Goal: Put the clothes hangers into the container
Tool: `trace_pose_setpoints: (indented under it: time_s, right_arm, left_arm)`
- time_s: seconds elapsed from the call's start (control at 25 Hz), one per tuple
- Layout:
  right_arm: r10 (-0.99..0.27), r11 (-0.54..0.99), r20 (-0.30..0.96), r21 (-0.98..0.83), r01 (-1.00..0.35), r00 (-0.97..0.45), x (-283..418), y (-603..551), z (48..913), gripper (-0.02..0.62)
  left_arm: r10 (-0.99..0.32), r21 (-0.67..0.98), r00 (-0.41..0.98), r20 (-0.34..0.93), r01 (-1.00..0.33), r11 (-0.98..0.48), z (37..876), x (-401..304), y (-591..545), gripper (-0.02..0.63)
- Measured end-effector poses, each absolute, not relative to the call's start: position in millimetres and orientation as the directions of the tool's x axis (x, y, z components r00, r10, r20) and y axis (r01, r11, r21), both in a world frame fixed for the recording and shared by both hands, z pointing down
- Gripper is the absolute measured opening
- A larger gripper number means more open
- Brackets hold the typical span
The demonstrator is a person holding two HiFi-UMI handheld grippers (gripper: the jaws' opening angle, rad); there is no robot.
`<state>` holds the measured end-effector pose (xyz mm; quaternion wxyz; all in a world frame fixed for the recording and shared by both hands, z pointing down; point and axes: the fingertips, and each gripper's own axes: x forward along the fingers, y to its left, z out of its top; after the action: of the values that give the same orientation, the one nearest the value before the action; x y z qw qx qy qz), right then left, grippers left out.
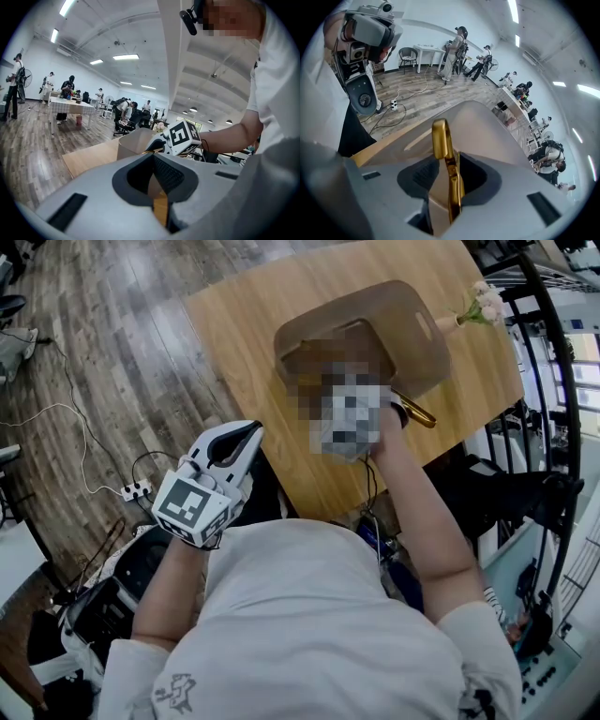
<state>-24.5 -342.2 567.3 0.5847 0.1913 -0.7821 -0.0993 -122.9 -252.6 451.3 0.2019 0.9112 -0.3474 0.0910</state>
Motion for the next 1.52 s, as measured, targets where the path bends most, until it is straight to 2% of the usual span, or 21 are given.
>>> trace_pose_setpoints:
  time_s: [0.8,1.52]
  right_arm:
    - [-0.474,0.877,0.841,0.424,-0.225,-0.262,19.2,-281.2,523.7,0.169]
    - [-0.555,0.817,0.723,0.378,-0.436,-0.412,73.7,-190.7,453.4,0.167]
  left_arm:
    - [-0.616,0.245,0.736,0.282,-0.676,-0.695,429.8,-86.0,-204.7,0.006]
    - [-0.631,0.152,0.733,0.255,-0.675,-0.722,385.1,-33.2,-135.0,0.006]
